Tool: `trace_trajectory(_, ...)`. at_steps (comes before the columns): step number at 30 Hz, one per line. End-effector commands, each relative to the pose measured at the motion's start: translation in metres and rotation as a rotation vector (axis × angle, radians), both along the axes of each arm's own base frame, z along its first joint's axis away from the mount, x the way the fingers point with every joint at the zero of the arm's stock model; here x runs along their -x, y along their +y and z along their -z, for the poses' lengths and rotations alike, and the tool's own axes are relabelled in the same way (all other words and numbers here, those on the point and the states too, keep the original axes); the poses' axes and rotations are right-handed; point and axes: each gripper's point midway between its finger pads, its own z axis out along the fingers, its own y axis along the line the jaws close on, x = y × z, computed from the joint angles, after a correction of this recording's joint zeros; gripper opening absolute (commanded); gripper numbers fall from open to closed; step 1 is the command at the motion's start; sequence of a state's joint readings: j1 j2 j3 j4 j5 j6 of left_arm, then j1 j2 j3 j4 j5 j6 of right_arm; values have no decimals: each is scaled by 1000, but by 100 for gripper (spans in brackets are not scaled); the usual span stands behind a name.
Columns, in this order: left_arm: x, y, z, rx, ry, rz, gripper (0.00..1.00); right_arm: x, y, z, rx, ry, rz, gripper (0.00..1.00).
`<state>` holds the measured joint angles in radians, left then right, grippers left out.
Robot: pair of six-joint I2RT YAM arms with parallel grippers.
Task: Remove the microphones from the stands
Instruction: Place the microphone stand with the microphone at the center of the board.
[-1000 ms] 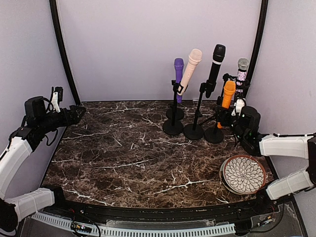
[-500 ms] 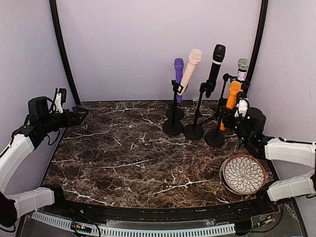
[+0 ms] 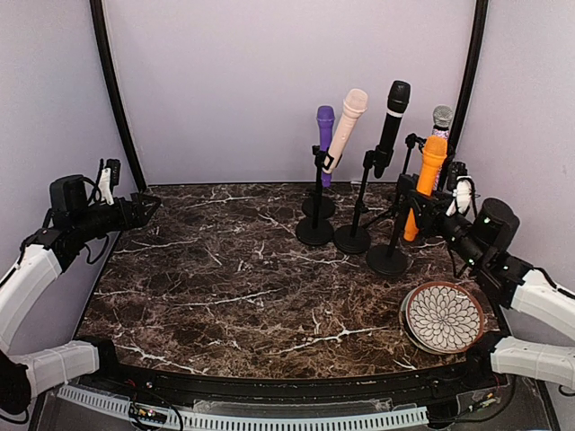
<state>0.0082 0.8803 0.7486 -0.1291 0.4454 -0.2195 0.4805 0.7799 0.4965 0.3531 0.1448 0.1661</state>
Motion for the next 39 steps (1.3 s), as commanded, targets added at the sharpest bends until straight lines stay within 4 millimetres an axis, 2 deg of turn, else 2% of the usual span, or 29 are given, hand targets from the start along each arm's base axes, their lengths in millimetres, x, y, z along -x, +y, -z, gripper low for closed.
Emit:
trace_trajectory(1, 5, -2, -8, -13, -50, 17, 98, 23, 38, -40, -96, -92, -192, 34)
trace_trajectory(8, 11, -16, -14, 17, -83, 107, 98, 43, 110, -31, -112, -74, -386, 32)
trace_trajectory(14, 15, -24, -17, 37, -99, 156, 98, 58, 188, -35, -85, -86, -548, 30)
trace_trajectory(19, 23, -35, -21, 67, -120, 232, 98, 62, 236, -35, -114, -111, -680, 30)
trace_trajectory(21, 30, -48, -26, 83, -149, 300, 98, 63, 252, -40, -125, -126, -727, 30)
trace_trajectory(26, 53, -73, -35, 118, -229, 475, 98, 65, 280, -35, -118, -143, -814, 30)
trace_trajectory(31, 75, -96, -37, 125, -281, 614, 98, 67, 294, -19, -79, -117, -870, 31)
trace_trajectory(33, 83, -106, -35, 122, -285, 663, 98, 69, 297, -11, -62, -96, -890, 33)
trace_trajectory(39, 102, -134, -34, 104, -305, 795, 98, 75, 288, 5, -39, -60, -888, 48)
